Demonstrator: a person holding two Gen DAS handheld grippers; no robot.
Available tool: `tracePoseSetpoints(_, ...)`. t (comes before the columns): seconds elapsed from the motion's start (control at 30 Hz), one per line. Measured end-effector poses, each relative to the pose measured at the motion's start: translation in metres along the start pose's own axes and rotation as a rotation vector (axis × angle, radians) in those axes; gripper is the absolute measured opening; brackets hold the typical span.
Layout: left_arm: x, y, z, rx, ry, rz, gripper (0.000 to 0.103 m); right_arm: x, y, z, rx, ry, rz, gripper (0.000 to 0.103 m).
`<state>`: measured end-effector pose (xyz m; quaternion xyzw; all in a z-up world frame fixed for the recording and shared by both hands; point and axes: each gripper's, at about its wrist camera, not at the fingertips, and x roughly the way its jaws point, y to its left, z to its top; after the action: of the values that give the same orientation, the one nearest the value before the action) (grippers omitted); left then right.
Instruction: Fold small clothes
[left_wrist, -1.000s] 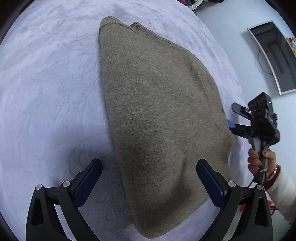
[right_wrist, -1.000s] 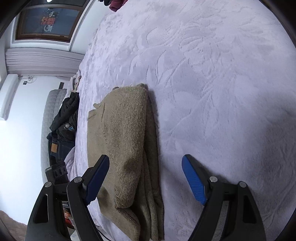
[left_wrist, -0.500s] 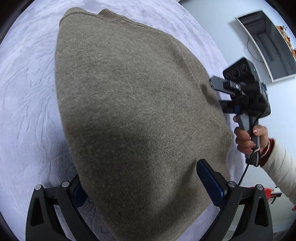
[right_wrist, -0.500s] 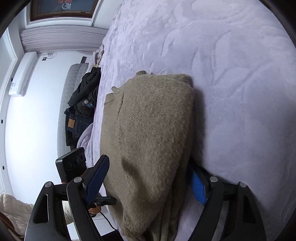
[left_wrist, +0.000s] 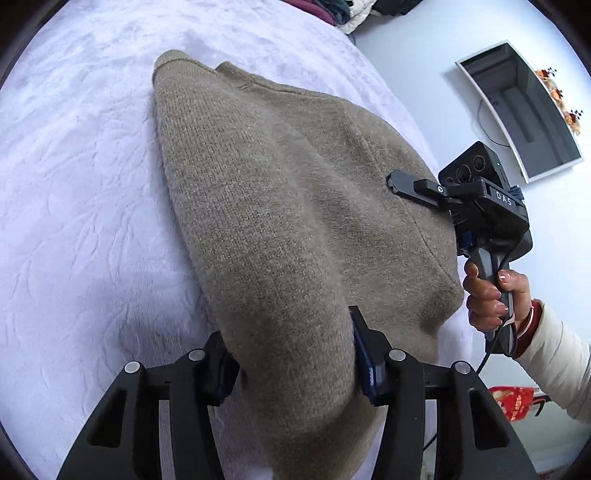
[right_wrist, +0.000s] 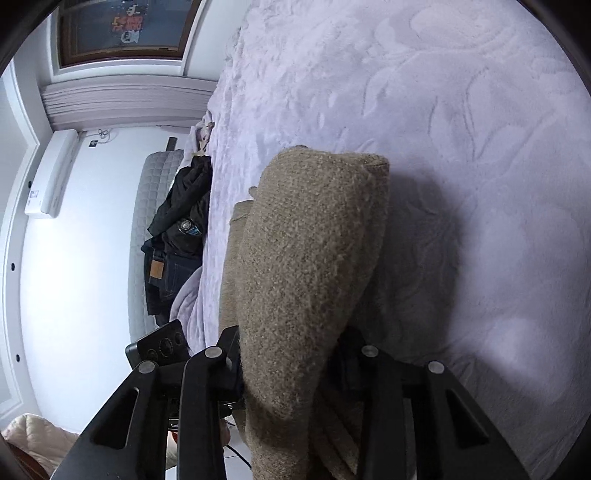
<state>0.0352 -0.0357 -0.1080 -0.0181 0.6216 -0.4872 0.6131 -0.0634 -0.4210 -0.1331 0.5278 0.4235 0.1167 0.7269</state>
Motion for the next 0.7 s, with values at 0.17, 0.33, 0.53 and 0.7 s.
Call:
tracePoseSetpoints(0.17, -0.035, -0.005, -0.016, 0.021, -0.031, -0.033, 0.053, -0.007, 0.028, -0.021, -0.001, -0.02, 0.022, 0.038)
tracePoseSetpoints(0.33, -0.074, 0.002, -0.04, 0.025, -0.045, -0.03, 0.053, -0.006, 0.058, -0.051, -0.013, -0.016, 0.042, 0.038)
tracePoseSetpoints(0.53, -0.113, 0.01, -0.072, 0.008, -0.033, 0.014, 0.053, 0.024, 0.086, -0.095, -0.01, 0.007, 0.065, 0.038)
tracePoseSetpoints(0.7, -0.127, 0.028, -0.113, -0.035, -0.012, 0.071, 0.053, 0.062, 0.085, -0.134, 0.026, 0.033, 0.096, 0.038)
